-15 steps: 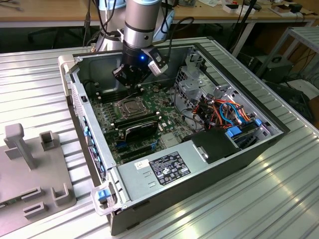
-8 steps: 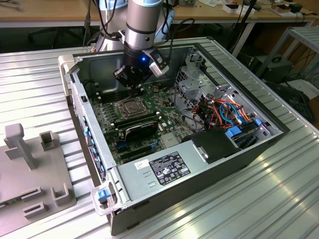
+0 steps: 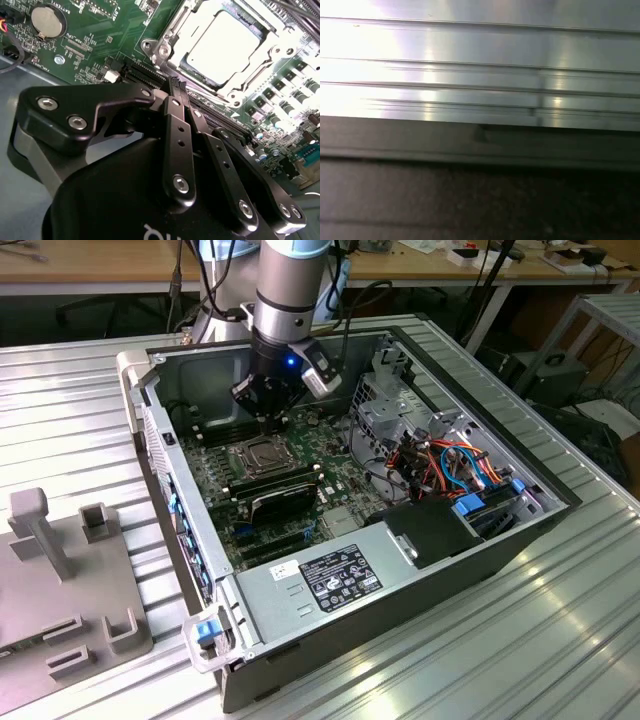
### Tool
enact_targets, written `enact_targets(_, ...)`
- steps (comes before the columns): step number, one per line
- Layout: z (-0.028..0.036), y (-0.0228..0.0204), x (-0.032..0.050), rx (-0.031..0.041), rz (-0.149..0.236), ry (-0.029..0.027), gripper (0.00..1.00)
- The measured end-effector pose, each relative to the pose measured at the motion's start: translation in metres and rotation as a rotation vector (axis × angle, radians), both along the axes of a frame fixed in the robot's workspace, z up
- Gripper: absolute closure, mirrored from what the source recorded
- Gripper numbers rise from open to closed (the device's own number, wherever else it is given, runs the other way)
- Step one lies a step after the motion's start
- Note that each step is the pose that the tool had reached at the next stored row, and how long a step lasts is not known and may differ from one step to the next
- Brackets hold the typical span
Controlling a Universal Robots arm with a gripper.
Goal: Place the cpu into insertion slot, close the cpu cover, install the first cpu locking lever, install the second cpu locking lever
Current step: 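Install the first cpu locking lever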
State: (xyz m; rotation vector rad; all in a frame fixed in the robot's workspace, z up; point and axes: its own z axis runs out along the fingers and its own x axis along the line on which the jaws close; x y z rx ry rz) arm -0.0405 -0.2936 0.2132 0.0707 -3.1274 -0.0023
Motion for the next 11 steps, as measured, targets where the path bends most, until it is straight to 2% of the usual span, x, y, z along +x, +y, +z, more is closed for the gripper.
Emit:
enact_targets(4,0.0000,-0.0036,0.0004,-0.0001,0.000,0.0012,0.89)
enact_targets(11,-0.0002,-0.0040,0.0009,-0.0001,0.000,0.0020,0.89)
